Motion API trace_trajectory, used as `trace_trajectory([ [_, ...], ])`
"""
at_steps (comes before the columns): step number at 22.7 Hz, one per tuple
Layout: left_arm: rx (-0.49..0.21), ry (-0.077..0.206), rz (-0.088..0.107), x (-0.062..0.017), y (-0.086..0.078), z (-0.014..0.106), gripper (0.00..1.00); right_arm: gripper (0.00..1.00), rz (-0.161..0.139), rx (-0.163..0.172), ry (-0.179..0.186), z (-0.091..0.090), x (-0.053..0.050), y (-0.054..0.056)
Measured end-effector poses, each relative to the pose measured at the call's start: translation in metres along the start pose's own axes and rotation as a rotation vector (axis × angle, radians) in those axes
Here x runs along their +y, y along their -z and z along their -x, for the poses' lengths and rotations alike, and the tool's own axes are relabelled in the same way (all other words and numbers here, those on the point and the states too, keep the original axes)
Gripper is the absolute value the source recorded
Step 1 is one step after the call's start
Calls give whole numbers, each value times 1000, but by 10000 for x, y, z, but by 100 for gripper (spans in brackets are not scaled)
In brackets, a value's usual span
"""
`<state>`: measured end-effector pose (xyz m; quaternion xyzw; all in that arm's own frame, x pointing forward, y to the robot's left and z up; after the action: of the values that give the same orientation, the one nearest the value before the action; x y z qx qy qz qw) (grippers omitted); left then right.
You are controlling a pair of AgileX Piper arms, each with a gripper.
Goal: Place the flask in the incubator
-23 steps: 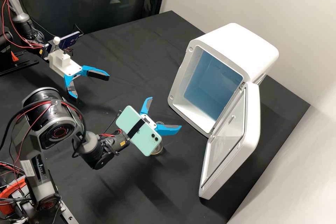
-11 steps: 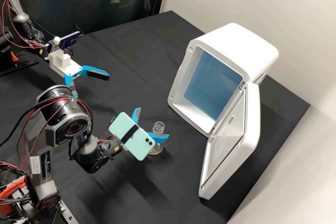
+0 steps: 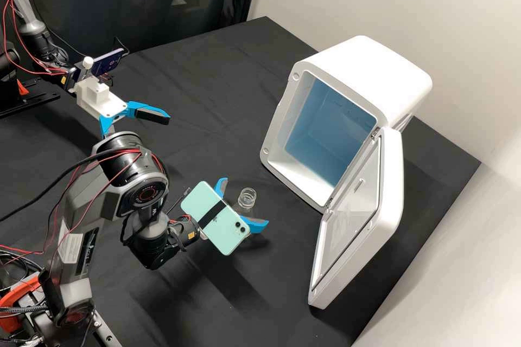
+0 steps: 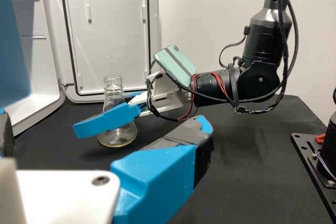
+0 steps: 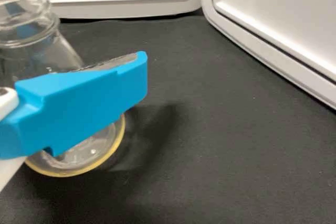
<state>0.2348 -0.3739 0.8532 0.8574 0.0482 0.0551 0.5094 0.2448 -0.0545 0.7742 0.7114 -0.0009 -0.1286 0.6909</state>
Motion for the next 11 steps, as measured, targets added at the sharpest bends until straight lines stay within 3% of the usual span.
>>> trace_trajectory([
  [1,0,0,0,0,0,0,100,100,0,0,-3,-4,8,-2],
  [2,0,0,0,0,0,0,100,0,-1,-1,-8,-8,19,-6],
  [11,0,0,0,0,0,0,100,0,-2,-4,-10,-7,25,-13],
])
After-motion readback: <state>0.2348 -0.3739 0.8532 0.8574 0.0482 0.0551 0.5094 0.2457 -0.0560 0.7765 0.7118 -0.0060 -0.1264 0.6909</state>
